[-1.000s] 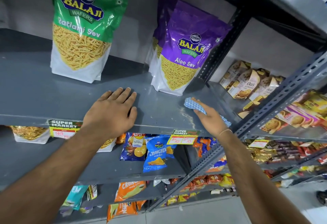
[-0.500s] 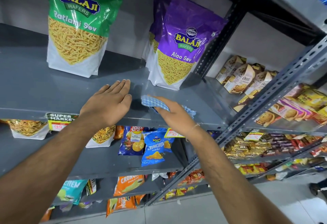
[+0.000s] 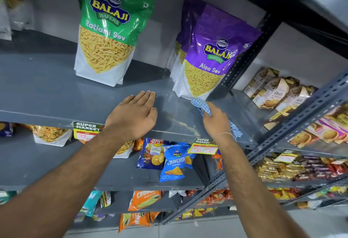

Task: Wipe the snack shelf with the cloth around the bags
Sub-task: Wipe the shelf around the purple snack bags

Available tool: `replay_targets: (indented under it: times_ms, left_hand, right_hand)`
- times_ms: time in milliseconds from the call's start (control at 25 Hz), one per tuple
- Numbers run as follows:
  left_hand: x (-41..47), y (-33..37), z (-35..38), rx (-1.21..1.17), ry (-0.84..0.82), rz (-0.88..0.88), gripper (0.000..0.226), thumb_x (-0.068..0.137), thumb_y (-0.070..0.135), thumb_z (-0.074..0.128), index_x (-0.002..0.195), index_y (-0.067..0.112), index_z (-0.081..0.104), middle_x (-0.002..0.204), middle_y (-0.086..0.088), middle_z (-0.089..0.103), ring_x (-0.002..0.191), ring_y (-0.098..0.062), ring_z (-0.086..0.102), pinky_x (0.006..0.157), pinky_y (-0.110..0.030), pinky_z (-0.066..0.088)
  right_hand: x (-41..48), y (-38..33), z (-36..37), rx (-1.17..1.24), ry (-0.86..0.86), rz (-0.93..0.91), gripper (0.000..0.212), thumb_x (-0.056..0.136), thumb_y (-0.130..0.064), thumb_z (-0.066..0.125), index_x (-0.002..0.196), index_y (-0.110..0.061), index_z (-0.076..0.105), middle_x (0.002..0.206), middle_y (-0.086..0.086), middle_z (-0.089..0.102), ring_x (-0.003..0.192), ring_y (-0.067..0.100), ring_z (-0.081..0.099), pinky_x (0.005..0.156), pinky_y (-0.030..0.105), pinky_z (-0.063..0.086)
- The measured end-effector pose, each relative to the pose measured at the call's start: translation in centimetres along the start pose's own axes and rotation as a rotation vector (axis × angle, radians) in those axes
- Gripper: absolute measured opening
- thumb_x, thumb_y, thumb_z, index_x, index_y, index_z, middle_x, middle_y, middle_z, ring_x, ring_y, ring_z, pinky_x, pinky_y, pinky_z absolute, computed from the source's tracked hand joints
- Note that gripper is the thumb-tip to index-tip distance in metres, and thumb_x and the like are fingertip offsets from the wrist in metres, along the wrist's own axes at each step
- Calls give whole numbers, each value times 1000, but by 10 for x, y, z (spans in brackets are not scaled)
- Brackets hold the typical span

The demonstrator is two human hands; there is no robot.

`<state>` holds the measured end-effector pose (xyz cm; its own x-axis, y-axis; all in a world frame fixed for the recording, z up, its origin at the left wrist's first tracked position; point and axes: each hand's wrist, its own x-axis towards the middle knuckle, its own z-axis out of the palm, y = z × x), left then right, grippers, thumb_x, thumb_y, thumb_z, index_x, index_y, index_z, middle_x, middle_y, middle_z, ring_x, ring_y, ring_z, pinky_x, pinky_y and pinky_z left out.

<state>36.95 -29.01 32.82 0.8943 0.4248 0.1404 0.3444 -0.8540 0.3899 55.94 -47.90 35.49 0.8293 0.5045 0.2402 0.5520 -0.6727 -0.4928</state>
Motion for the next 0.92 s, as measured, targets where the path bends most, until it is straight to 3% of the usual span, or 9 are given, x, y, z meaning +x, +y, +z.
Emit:
replay_targets:
  times_ms: [80, 440, 600, 720, 800, 920]
  left_hand:
    - [-1, 1, -2, -22, -10, -10, 62, 109, 40, 12, 166, 20, -1, 176, 5, -1, 161, -7, -4, 132, -34, 1]
    - [0, 2, -5, -82, -16, -30, 61, 109, 39, 13, 166, 23, -1, 175, 8, -1, 160, -4, -5, 131, -32, 0]
    - [-4, 3, -8, -149, 0, -27, 59, 110, 37, 14, 166, 24, 0, 175, 9, 1, 159, -2, -4, 130, -28, -2]
    - [-7, 4, -14, -213, 2, -37, 58, 111, 36, 15, 166, 25, 3, 175, 10, 4, 159, -1, -2, 128, -24, -3]
    - [-9, 5, -15, -213, 1, -47, 58, 111, 36, 15, 167, 24, 4, 175, 10, 4, 159, -2, -2, 127, -23, -3]
    - [-9, 7, -16, -193, -6, -57, 59, 111, 37, 15, 167, 24, 3, 175, 9, 3, 160, -4, -1, 126, -24, -2]
  right_hand:
    - [-2, -8, 4, -8, 7, -38, 39, 95, -16, 50, 131, -28, 61, 118, 7, 72, 110, 35, 64, 90, 40, 51]
    - [-4, -56, 29, 154, -242, -248, 41, 97, -23, 51, 136, -34, 57, 128, -7, 68, 118, 18, 62, 103, 36, 49]
    - [-30, -55, 28, 220, -368, -372, 33, 97, -27, 52, 127, -34, 62, 104, -6, 74, 91, 15, 69, 83, 33, 54]
    - [-18, -38, 0, 336, -168, -219, 28, 94, -20, 49, 115, -27, 67, 85, -9, 70, 73, 10, 60, 68, 31, 47]
    - [-10, -12, -19, 206, -18, -142, 27, 98, -16, 49, 116, -26, 66, 91, -1, 71, 82, 17, 64, 68, 32, 48]
    - [-15, 11, -17, 90, -99, -108, 34, 100, -18, 50, 130, -29, 62, 115, -3, 71, 107, 20, 65, 83, 28, 46]
